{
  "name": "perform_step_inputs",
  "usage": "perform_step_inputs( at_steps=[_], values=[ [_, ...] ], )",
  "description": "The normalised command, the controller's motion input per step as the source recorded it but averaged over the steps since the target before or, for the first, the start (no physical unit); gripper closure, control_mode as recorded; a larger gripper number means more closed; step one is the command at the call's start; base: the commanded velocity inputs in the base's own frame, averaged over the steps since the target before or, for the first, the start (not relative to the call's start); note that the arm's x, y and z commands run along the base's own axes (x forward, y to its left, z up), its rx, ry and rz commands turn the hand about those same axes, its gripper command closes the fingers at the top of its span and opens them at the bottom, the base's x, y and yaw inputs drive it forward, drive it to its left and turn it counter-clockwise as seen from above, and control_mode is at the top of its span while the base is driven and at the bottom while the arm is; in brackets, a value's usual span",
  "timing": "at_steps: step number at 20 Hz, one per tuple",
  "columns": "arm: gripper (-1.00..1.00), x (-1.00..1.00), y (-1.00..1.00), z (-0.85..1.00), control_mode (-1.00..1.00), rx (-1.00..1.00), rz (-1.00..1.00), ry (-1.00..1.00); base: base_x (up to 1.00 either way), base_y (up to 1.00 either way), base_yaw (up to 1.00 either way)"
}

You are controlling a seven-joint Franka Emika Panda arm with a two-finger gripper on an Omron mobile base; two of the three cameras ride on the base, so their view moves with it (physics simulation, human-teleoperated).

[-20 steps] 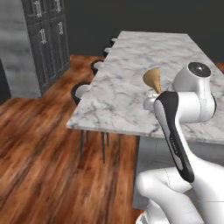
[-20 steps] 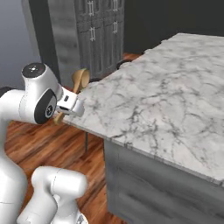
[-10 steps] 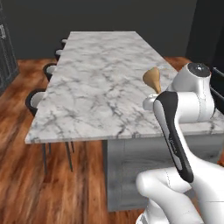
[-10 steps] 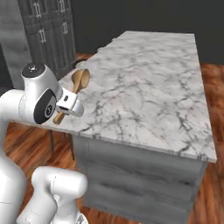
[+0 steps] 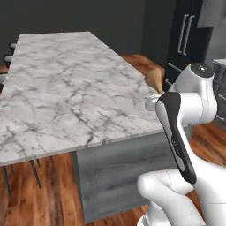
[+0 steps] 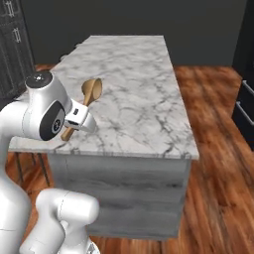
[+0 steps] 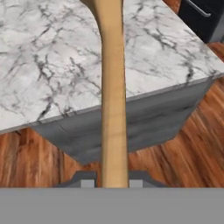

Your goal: Organize the utensils by type. Pick up the wooden spoons from the counter and place them in the open cabinet. Then pick up the metallic utensils from the counter and place them in the open drawer.

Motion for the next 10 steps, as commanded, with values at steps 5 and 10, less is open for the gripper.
perform_step_inputs(
  at_steps=[5,10],
  values=[
    [1.0,0.0,0.0,0.0,1.0,0.0,0.0,0.0,-0.24,-0.23,-0.39],
    [1.0,0.0,0.0,0.0,1.0,0.0,0.0,0.0,-0.24,-0.2,-0.39]
  ],
)
